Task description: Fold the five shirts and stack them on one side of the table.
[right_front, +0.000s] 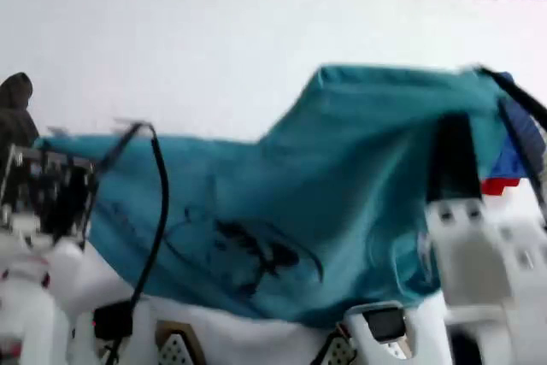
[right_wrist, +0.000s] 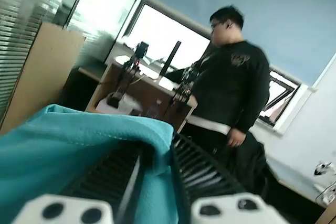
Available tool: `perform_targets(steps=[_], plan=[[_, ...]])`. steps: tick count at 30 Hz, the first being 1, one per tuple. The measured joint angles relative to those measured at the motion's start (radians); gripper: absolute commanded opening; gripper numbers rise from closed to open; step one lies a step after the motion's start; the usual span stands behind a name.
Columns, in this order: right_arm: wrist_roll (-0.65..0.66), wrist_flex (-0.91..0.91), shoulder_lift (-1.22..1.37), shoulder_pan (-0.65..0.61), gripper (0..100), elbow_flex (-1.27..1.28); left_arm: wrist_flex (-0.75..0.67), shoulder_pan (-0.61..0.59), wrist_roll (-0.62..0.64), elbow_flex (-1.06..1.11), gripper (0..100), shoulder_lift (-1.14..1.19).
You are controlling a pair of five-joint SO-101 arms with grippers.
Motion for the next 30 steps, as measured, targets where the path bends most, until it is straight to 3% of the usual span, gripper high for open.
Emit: perform_targets(steps=[8,20,30], plan=[[0.000,-0.233,0.014,0.000,1.9,0.393,-0.077,0.000,-0.069,0.000,3,0.272],[0.000,-0.750,0.049,0.002,1.9,1.028,-0.299,0.040,-0.089,0.000,3,0.712],[0.000,-0.922,0.394,0.066,1.9,0.957,-0.270,0.074,-0.089,-0.341,3,1.117]])
